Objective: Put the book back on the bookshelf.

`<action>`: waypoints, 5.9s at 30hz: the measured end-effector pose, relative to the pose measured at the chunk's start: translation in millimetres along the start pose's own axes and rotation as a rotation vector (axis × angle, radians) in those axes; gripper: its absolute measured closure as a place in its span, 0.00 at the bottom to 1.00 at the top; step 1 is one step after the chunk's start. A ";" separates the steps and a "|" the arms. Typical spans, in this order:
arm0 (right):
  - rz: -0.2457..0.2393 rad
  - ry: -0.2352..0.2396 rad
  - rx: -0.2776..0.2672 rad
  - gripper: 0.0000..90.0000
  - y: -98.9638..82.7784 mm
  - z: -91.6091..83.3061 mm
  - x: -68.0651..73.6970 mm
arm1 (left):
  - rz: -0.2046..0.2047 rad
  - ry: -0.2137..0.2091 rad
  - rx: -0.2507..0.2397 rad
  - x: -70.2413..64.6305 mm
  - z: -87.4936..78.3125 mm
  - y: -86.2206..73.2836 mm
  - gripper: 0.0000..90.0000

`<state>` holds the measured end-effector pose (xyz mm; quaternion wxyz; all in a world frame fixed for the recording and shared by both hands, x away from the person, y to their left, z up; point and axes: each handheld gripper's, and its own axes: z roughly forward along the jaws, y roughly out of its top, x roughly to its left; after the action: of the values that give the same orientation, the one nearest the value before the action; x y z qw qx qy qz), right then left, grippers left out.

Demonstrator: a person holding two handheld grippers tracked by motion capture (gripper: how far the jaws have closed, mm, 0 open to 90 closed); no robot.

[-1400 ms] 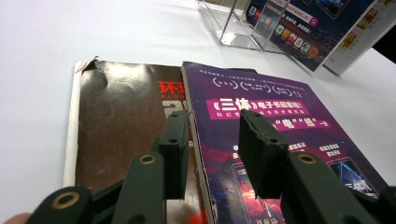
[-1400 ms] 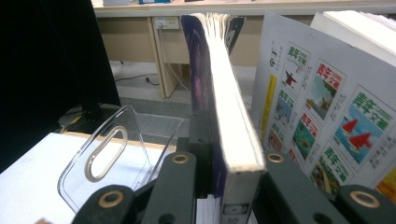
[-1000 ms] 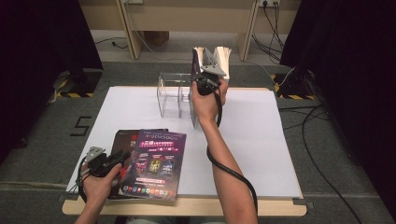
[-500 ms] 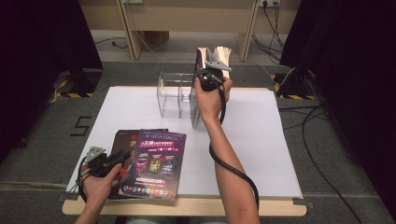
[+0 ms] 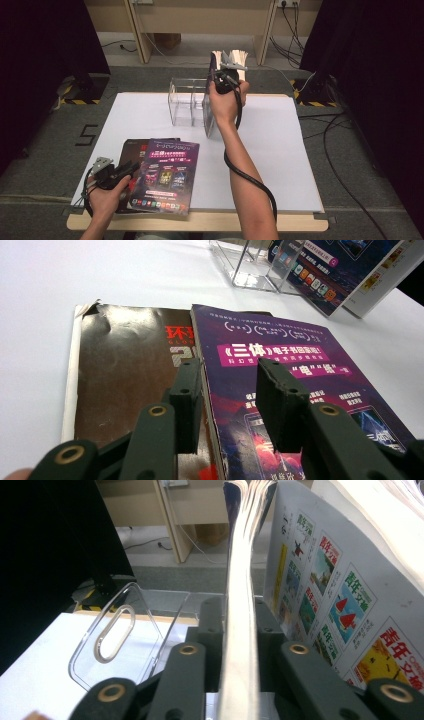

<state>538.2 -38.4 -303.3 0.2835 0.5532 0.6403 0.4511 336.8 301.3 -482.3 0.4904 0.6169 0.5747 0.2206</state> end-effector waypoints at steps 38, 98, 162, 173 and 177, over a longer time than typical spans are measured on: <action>-0.059 -0.038 -0.102 0.90 -6.2 10.0 7.0 | -0.001 0.001 -0.003 0.8 -0.5 0.3 0.69; -0.035 0.020 -0.042 0.74 -33.5 -18.6 -2.8 | 0.016 -0.004 0.025 -4.7 2.1 -1.8 0.64; -0.022 0.076 0.122 0.73 -103.8 -24.7 -5.1 | 0.018 0.007 0.077 -4.6 4.9 -4.0 0.62; -0.030 0.107 0.210 0.73 -130.6 -9.7 3.3 | 0.015 0.008 0.092 -3.3 6.1 -5.0 0.60; -0.028 0.118 0.240 0.73 -138.9 -3.9 6.2 | 0.015 0.008 0.096 -3.0 6.4 -5.2 0.60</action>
<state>470.6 -30.8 -424.6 0.1836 0.5467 0.7129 0.3989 338.9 295.6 -488.6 0.4565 0.6430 0.5819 0.1988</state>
